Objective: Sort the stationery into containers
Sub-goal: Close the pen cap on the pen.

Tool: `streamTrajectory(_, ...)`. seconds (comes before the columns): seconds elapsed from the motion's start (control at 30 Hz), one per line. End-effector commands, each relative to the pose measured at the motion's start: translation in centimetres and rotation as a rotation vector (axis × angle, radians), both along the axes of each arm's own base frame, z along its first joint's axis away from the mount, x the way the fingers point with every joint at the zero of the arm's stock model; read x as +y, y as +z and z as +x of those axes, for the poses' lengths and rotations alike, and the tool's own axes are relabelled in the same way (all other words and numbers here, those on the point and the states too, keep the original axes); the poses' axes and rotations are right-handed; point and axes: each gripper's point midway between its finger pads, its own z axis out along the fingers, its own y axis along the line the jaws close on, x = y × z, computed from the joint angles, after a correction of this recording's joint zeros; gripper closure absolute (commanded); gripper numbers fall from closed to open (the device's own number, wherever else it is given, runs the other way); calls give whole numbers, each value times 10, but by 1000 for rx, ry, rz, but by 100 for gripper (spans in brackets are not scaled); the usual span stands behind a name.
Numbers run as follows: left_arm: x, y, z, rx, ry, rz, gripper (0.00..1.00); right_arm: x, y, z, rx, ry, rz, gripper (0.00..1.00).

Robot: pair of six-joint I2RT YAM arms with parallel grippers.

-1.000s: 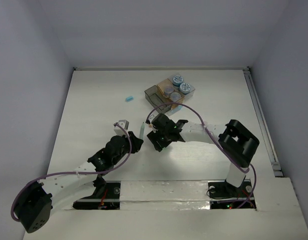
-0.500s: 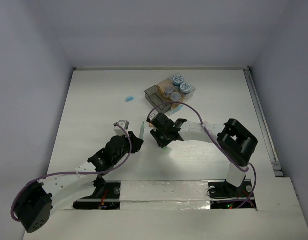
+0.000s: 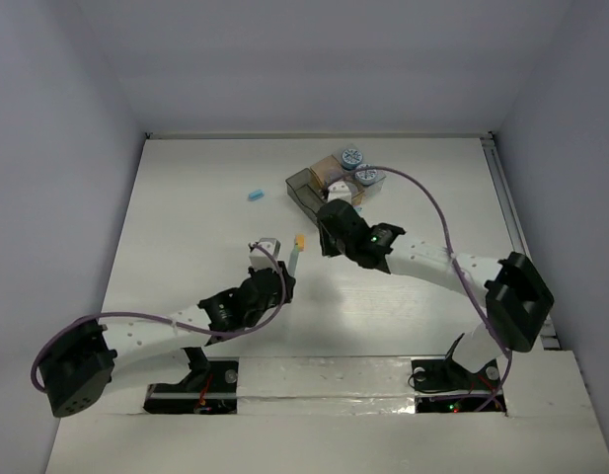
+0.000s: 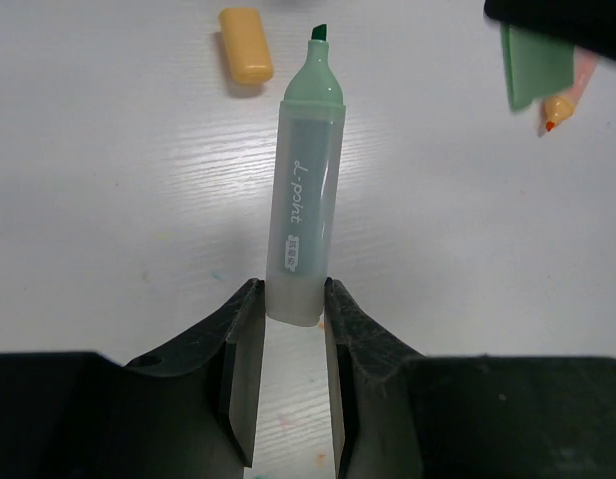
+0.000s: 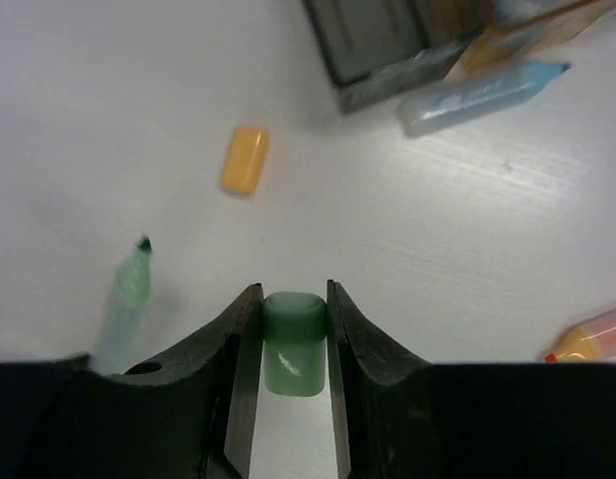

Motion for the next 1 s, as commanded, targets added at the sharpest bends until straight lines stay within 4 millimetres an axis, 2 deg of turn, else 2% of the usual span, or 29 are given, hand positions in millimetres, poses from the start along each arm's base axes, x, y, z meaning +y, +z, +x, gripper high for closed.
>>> streamTrajectory(0.0, -5, 26, 15, -86, 117, 24, 100, -7, 80, 45, -220, -211, 211, 100)
streamTrajectory(0.13, -17, 29, 16, -115, 134, 47, 100, 3, 95, 56, -245, -240, 261, 100)
streamTrajectory(0.2, -30, 34, 13, -122, 88, 13, 100, 6, 100, 60, -263, -255, 302, 100)
streamTrajectory(0.27, -37, 37, 10, -128, 54, -33, 100, 2, 98, 59, -275, -268, 316, 100)
streamTrajectory(0.3, -40, 38, 8, -128, 36, -53, 100, 2, 110, 59, -307, -272, 359, 100)
streamTrajectory(0.33, -48, 43, 2, -122, -12, -100, 100, 1, 115, 59, -324, -274, 383, 100)
streamTrajectory(0.37, -53, 47, -2, -126, -44, -139, 100, -2, 105, 54, -322, -265, 386, 100)
streamTrajectory(0.4, -64, 57, -13, -132, -121, -232, 100, -3, 128, 56, -369, -262, 477, 100)
streamTrajectory(0.43, -67, 62, -16, -134, -151, -280, 100, -2, 132, 52, -374, -250, 513, 100)
streamTrajectory(0.47, -72, 68, -21, -136, -186, -326, 100, -3, 125, 47, -358, -224, 542, 100)
streamTrajectory(0.53, -77, 86, -29, -137, -251, -449, 100, -4, 160, 38, -423, -194, 675, 100)
streamTrajectory(0.57, -82, 103, -34, -164, -289, -524, 100, -3, 167, 33, -428, -173, 714, 100)
streamTrajectory(0.6, -81, 107, -40, -163, -325, -560, 100, -7, 174, 32, -444, -168, 748, 100)
streamTrajectory(0.63, -80, 113, -41, -163, -333, -596, 100, -10, 191, 25, -464, -154, 794, 100)
streamTrajectory(0.77, -82, 144, -55, -211, -410, -692, 100, -6, 218, 7, -479, -61, 900, 100)
streamTrajectory(0.8, -81, 153, -59, -225, -430, -715, 100, -4, 221, 4, -475, -44, 917, 100)
streamTrajectory(0.97, -74, 174, -62, -251, -438, -774, 100, 7, 234, -16, -445, 59, 1019, 100)
